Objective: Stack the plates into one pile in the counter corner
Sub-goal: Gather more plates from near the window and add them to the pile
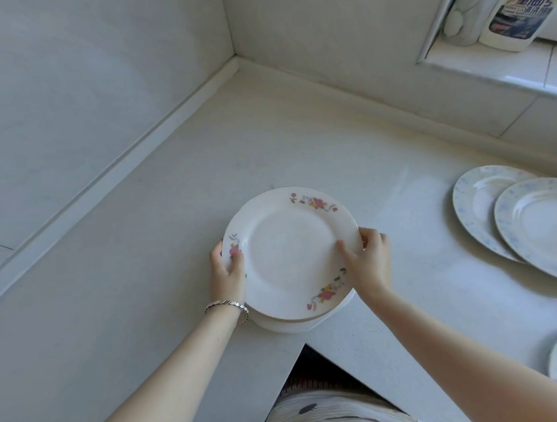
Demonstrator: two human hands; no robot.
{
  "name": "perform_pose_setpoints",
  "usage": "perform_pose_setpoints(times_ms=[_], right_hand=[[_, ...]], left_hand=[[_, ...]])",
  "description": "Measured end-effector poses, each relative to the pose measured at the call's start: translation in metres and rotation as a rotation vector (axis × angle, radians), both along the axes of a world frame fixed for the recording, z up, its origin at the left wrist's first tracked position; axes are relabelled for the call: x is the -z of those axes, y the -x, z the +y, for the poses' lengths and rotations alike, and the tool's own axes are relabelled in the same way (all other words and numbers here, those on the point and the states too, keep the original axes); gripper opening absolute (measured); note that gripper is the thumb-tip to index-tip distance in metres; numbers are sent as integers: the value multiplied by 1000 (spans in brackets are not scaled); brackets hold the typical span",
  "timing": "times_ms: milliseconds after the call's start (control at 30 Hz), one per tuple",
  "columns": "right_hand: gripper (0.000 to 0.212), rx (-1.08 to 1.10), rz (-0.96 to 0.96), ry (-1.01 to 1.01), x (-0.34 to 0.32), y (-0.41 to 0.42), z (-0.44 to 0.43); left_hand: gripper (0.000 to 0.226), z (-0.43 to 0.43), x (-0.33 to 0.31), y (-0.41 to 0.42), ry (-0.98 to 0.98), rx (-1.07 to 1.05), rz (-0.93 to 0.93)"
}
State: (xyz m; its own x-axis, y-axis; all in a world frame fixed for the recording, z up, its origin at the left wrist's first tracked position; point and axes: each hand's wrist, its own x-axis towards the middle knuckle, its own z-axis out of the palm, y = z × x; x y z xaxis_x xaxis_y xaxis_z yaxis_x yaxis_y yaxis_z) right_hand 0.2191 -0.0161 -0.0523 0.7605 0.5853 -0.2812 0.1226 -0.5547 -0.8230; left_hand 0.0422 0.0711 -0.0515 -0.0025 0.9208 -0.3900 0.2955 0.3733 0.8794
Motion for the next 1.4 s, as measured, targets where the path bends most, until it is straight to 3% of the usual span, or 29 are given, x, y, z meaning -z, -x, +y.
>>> perform_pose_setpoints(times_ms=[133, 267, 467, 600, 667, 733, 800, 833, 900, 1000, 1167, 1300, 1400], right_hand=[[57, -59, 163, -16, 3, -10, 6], [50, -2, 515, -126, 2, -11, 11], [42, 24, 574, -203, 7, -9, 8], [46, 15, 552, -208, 7, -9, 9], [48, 2, 532, -172, 7, -11, 11], [48, -41, 523, -123, 4, -15, 9], [50, -56, 534, -76, 1, -22, 2], [51, -14, 543, -59, -1, -29, -3], [44, 159, 565, -81, -8, -50, -19], [21, 476, 605, -232, -20, -101, -53], [47, 989, 600, -337, -22, -200, -128], [61, 1104, 763, -274, -1, -237, -170], [59, 1104, 868, -375, 18, -253, -184]], left_hand=[[13, 11, -2, 0, 26, -31, 38], [40, 34, -12, -6, 95, 99, 32], [39, 40, -12, -9, 139, 119, 1], [39, 38, -11, -7, 102, 89, 96], [36, 41, -16, -10, 56, 141, 237], [39, 45, -20, -17, -43, 301, 553], [48, 46, -22, -29, -215, 460, 822], [51, 44, -25, -39, -309, 526, 859], [50, 38, -32, -69, -460, 654, 800], [39, 19, -50, -123, -523, 839, 585], [31, -22, -58, -212, -509, 1069, 480], [30, -52, -46, -262, -376, 1144, 444], [27, -68, -30, -287, -211, 1121, 409]])
